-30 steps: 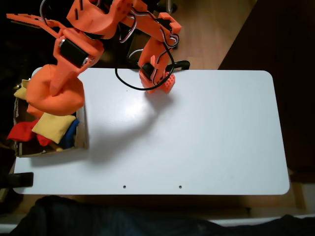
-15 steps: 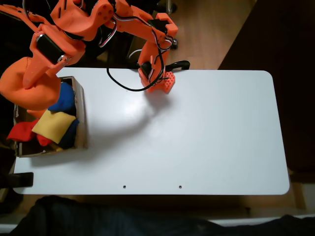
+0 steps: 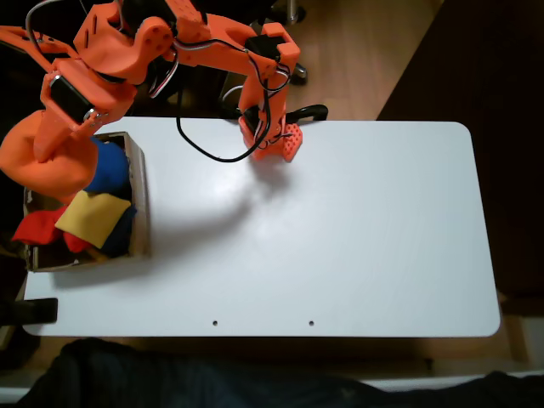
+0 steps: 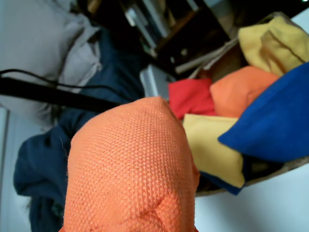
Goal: Grasp a bag and put it in the box.
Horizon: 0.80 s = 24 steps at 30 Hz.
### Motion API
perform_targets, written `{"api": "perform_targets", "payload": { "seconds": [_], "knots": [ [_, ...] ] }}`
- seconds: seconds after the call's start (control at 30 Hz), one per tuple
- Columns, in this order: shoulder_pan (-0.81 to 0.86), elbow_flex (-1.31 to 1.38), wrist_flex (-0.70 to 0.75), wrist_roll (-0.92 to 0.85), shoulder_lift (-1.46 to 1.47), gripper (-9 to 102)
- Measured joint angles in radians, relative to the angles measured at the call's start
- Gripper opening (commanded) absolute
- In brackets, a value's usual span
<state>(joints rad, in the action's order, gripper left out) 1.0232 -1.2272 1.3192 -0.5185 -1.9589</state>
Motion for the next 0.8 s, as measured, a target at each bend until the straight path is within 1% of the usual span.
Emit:
{"api": "perform_targets", "payload": {
  "seconds": [0.27,0.6,0.8],
  "knots": [
    [0.034,0.08,-0.006,0.008,0.106,0],
    [0.071,0.13,-0.077,0.008,0.227,0],
    [0.092,0.189,-0.094,0.009,0.324,0]
  ]
}}
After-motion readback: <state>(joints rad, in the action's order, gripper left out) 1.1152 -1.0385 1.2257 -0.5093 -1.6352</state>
